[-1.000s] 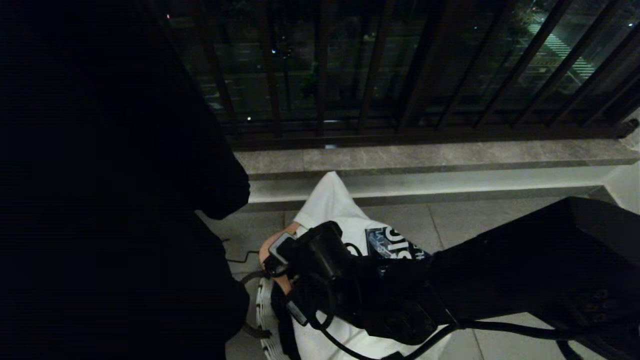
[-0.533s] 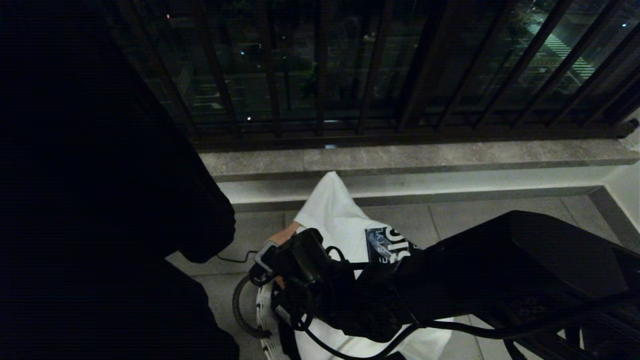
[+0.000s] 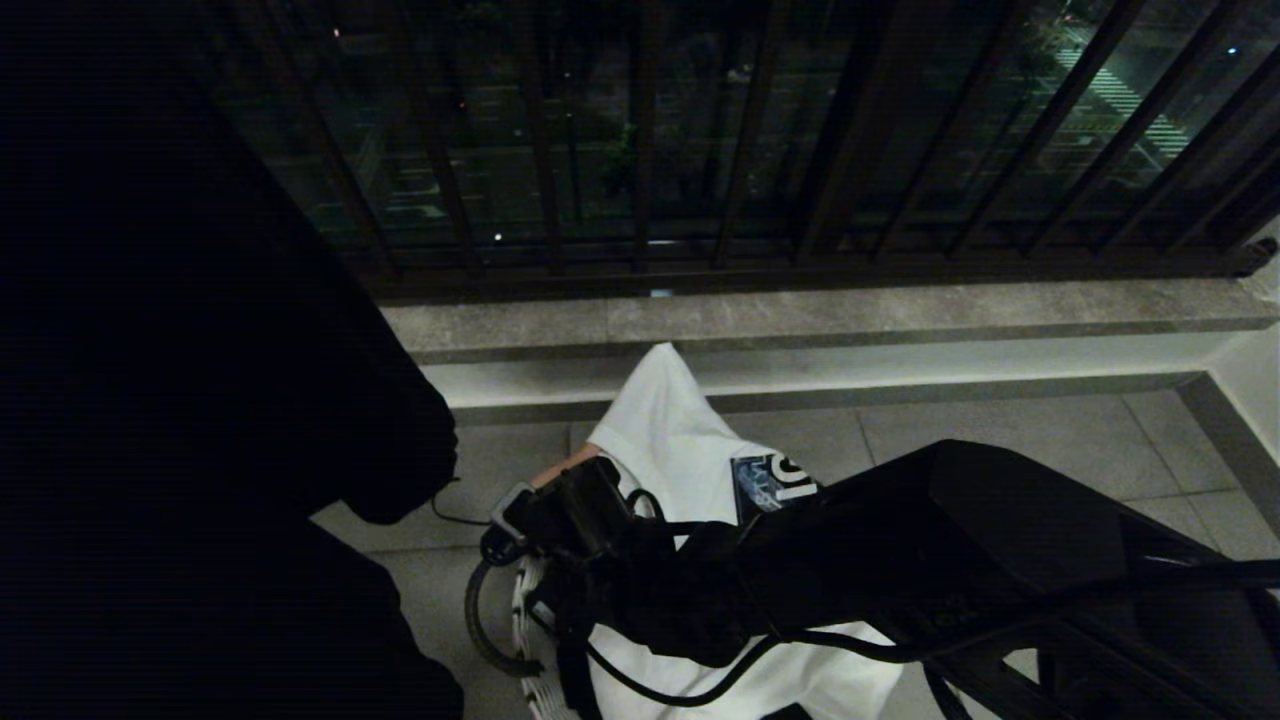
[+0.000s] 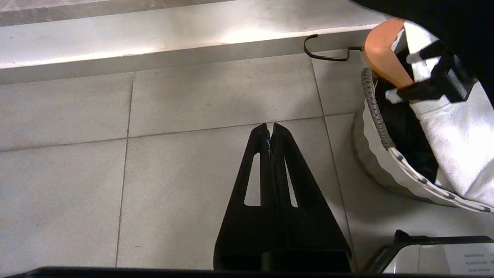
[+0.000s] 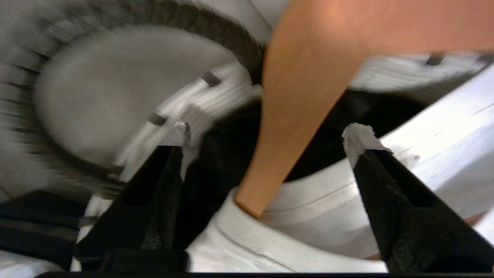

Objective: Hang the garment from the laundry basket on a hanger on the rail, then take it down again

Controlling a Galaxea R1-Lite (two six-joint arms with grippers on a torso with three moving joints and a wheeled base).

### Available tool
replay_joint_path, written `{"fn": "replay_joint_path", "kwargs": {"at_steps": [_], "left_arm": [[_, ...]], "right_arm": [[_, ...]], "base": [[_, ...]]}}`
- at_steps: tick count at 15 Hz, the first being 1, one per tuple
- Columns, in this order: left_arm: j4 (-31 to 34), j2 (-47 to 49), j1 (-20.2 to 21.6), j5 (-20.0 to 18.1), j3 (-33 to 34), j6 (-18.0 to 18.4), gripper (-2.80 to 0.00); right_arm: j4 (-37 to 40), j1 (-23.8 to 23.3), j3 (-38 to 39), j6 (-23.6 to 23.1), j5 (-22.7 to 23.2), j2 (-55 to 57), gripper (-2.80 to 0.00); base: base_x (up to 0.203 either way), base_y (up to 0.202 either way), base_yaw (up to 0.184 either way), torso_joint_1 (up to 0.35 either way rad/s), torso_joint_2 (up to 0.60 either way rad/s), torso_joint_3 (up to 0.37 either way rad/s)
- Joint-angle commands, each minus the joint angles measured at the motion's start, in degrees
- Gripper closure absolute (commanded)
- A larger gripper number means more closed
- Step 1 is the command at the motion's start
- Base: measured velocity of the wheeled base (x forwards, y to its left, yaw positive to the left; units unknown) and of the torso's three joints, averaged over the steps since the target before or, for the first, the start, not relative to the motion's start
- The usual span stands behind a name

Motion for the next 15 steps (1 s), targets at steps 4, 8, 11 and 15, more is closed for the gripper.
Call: {"fn": "replay_joint_path", "kwargs": {"at_steps": [4, 8, 11, 15], "left_arm": [[-0.02, -0.01, 0.02, -0.01, 0.18, 0.03, 0.00], [-0.02, -0.01, 0.02, -0.01, 0.18, 0.03, 0.00], [-0.02, -0.01, 0.02, -0.01, 0.18, 0.03, 0.00], [-0.02, -0.01, 0.02, -0.01, 0.18, 0.03, 0.00]], "right_arm": [[0.25, -0.82, -3.85, -0.15, -0.05, 4.23, -2.80], [0.34, -1.96, -6.04, -0.51, -0.05, 6.00, -2.80], [0.34, -2.52, -7.48, -0.51, -0.05, 7.18, -2.80], [0.43, -2.66, -8.60, -0.60, -0.05, 7.74, -2.80]], "base": [[0.000, 0.000, 0.000, 0.000, 0.00, 0.000], [0.000, 0.000, 0.000, 0.000, 0.00, 0.000], [0.000, 0.000, 0.000, 0.000, 0.00, 0.000], [0.000, 0.000, 0.000, 0.000, 0.00, 0.000]]}}
